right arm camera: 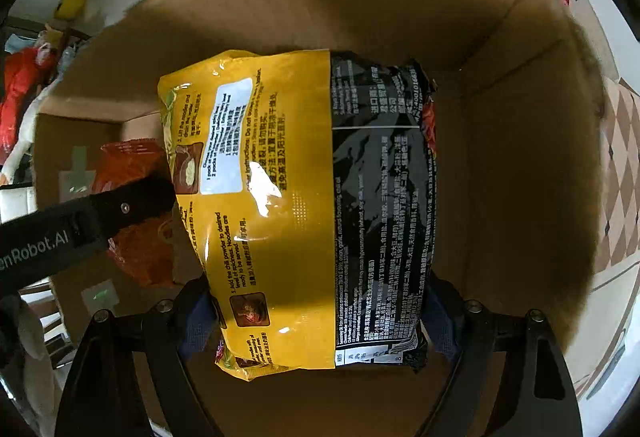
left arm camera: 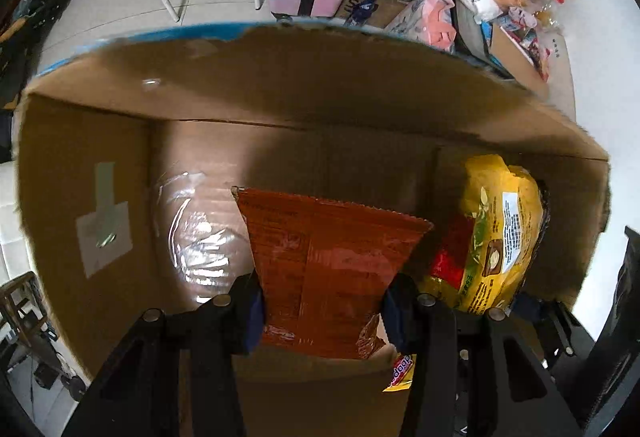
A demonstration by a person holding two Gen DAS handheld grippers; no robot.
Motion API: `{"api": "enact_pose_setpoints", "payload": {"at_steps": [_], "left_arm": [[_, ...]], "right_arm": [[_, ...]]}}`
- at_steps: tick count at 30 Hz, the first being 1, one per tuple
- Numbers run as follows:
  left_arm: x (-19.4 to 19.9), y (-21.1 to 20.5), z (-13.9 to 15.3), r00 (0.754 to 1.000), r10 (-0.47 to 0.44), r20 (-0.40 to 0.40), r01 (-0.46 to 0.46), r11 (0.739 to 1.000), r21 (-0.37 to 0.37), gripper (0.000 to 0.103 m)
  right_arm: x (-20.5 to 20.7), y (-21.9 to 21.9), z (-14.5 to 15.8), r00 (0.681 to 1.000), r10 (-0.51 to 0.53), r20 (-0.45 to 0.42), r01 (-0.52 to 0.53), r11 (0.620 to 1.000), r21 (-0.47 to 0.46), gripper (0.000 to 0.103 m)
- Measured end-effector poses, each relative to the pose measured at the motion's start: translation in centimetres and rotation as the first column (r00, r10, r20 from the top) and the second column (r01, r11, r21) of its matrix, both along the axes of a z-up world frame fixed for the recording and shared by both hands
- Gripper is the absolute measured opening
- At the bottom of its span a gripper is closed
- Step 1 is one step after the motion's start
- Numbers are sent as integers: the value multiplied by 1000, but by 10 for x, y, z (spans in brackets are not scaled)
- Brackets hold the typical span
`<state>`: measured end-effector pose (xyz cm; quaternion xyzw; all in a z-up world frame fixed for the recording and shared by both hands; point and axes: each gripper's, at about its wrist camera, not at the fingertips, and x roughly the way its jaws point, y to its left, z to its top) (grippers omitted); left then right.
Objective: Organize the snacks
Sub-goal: 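Carry both bags into the cardboard box and open both tools, then lift both tools out of the box back toward the snacks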
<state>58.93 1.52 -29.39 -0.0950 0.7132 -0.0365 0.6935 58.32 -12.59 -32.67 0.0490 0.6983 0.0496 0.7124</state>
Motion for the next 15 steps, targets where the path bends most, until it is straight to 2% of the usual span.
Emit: {"api": "enact_pose_setpoints", "payload": {"at_steps": [4, 6, 8, 10, 15], "left_arm": [[-1, -1, -8, 1000, -14, -20, 14, 1000, 20, 45], [-3, -1, -8, 1000, -17, -13, 18, 999, 48, 53], [-8, 1, -5, 1000, -19, -2, 19, 999, 47, 71], [-12, 4, 1, 1000, -14, 14, 13, 999, 42, 79], [-29, 9, 26, 997, -20, 73, 15, 998, 57, 80]], "right_arm": [[12, 5, -13, 999, 19, -49, -19, 1000, -5, 88], [20, 7, -20, 997, 23, -71, -24, 1000, -12, 89], [24, 10, -17, 998, 31, -59, -32, 999, -21, 96], [28, 11, -13, 998, 42, -41, -43, 999, -30, 97], [27, 8, 3, 999, 48, -3, -48, 998, -49, 97]]}}
